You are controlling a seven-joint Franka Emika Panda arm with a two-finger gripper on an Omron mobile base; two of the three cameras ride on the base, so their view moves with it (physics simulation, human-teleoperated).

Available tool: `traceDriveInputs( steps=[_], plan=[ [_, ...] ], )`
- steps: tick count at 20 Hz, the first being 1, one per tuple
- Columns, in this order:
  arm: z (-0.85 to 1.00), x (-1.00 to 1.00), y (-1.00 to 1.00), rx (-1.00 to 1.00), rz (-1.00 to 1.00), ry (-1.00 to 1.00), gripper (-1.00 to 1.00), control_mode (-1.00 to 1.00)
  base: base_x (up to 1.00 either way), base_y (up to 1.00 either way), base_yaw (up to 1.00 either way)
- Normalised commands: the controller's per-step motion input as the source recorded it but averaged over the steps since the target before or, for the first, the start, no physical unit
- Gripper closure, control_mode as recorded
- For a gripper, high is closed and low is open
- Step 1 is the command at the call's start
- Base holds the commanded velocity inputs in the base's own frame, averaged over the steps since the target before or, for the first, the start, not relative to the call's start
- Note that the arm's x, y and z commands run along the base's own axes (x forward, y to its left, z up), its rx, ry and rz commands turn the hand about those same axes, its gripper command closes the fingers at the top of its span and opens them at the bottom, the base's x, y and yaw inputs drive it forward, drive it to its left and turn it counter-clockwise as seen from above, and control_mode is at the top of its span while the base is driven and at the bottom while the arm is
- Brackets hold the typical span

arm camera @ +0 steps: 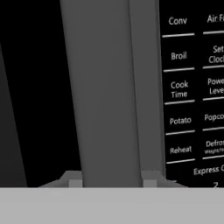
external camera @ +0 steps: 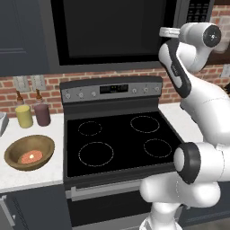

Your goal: Open the microwave, place the bowl with waffle inside the microwave, then close the microwave door and turn it on.

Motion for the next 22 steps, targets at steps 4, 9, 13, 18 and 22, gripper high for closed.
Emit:
traceDriveInputs(
  steps=[4,9,13,18,22],
  plan=[
    [0.00,-0.98,0.00,0.00,0.00,-0.01,1.00,-1.00,0.00,0.00,0.00],
    [0.00,-1.00,0.00,0.00,0.00,0.00,1.00,-1.00,0.00,0.00,0.00],
    [0.00,-1.00,0.04,0.00,0.00,0.00,1.00,-1.00,0.00,0.00,0.00],
    [0.00,-1.00,0.19,0.00,-0.01,0.00,1.00,-1.00,0.00,0.00,0.00],
    [0.00,-1.00,0.34,0.00,-0.04,0.00,1.00,-1.00,0.00,0.00,0.00]
  ],
)
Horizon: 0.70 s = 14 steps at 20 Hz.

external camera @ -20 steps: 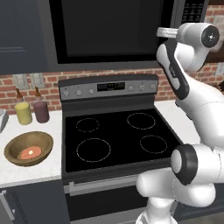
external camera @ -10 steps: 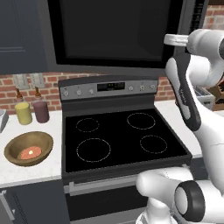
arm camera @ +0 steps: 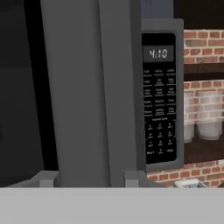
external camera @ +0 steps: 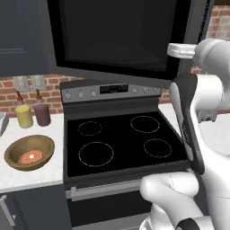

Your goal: Open the microwave, place the bowl with waffle inside the microwave, then close the microwave door and turn it on.

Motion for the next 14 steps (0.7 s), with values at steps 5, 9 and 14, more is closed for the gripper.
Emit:
traceDriveInputs(
  steps=[5,9,14],
  plan=[
    [0.00,-0.92,0.38,0.00,-0.02,0.00,1.00,-1.00,0.00,0.00,0.00],
    [0.00,-0.58,0.48,-0.03,0.00,0.00,1.00,-1.00,0.00,0.00,0.00],
    [0.00,-0.44,0.51,-0.03,0.00,0.00,1.00,-1.00,0.00,0.00,0.00]
  ],
)
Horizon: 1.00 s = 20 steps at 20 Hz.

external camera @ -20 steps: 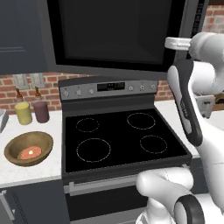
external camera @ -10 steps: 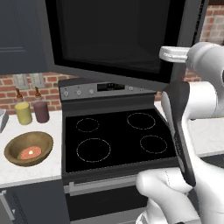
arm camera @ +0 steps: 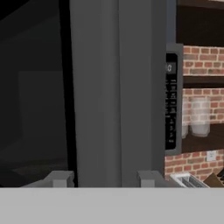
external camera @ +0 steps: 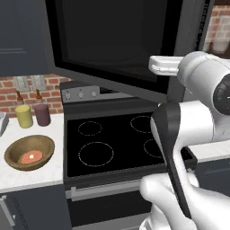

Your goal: Open the microwave, place the bowl with waffle inside the microwave, then close the microwave door and turn it on.

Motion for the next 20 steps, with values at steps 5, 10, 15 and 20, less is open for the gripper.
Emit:
traceDriveInputs(
  steps=[5,10,15,20],
  plan=[
    [0.00,-0.28,0.50,-0.03,0.00,0.00,1.00,-1.00,0.00,0.00,0.00],
    [0.00,-0.11,0.37,-0.02,0.00,0.00,1.00,-1.00,0.00,0.00,0.00],
    [0.00,0.00,0.00,0.00,0.00,0.00,1.00,-1.00,0.00,0.00,0.00],
    [0.00,0.00,0.00,0.00,0.00,0.00,-1.00,-1.00,0.00,0.00,0.00]
  ],
)
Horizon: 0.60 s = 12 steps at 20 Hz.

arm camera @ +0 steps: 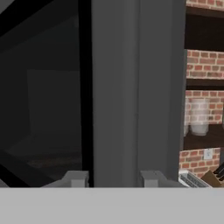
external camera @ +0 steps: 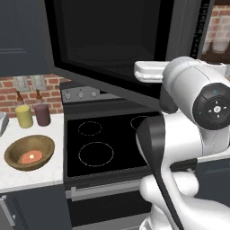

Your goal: Open the microwave, place the bowl with waffle inside the microwave, then close the microwave door and turn it on.

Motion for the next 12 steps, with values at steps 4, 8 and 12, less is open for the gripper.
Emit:
traceDriveInputs(
  steps=[4,8,12],
  plan=[
    [0.00,0.00,0.00,0.00,0.00,0.00,-1.00,-1.00,0.00,0.00,0.00],
    [-0.05,-0.01,0.02,0.00,0.00,0.00,-1.00,-1.00,0.00,0.00,0.00],
    [-0.07,-0.40,-0.11,0.04,0.02,0.03,-1.00,-1.00,0.00,0.00,0.00]
  ],
)
